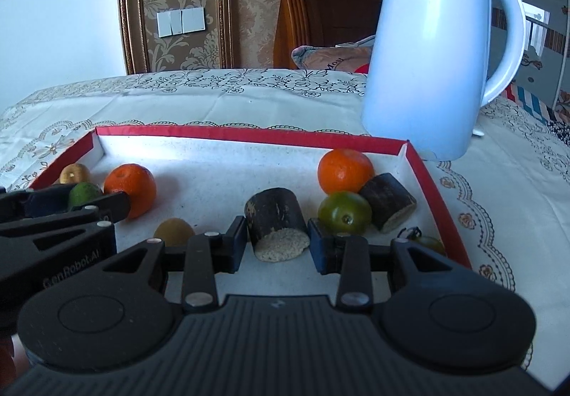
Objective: Organize fruits
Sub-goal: 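Lower the cucumber piece into the tray and open the left gripper while the right releases the sugarcane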
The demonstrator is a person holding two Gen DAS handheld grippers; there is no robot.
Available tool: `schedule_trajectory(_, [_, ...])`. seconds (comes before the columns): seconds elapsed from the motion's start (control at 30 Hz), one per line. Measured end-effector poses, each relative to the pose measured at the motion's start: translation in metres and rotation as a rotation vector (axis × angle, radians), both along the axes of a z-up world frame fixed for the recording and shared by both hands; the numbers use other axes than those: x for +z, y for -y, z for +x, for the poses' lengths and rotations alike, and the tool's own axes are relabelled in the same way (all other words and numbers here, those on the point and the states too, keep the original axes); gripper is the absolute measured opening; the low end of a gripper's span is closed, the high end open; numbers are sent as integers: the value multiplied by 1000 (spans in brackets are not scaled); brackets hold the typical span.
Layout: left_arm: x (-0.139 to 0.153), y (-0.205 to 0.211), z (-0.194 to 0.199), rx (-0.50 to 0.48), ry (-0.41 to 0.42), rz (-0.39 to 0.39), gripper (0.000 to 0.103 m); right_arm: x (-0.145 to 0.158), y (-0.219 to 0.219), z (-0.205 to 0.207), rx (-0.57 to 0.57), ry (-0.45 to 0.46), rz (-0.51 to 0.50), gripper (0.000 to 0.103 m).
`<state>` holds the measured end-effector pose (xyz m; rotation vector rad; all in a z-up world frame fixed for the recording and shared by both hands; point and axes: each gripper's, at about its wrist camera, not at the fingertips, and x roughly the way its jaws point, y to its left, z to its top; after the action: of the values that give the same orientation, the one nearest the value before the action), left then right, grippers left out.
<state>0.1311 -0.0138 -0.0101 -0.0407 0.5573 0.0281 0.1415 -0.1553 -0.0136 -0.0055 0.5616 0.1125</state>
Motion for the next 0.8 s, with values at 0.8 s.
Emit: schedule_trajectory(0.8, [-7,8,9,-13,-20,58,56,-1,2,2,-49,14,-2,35])
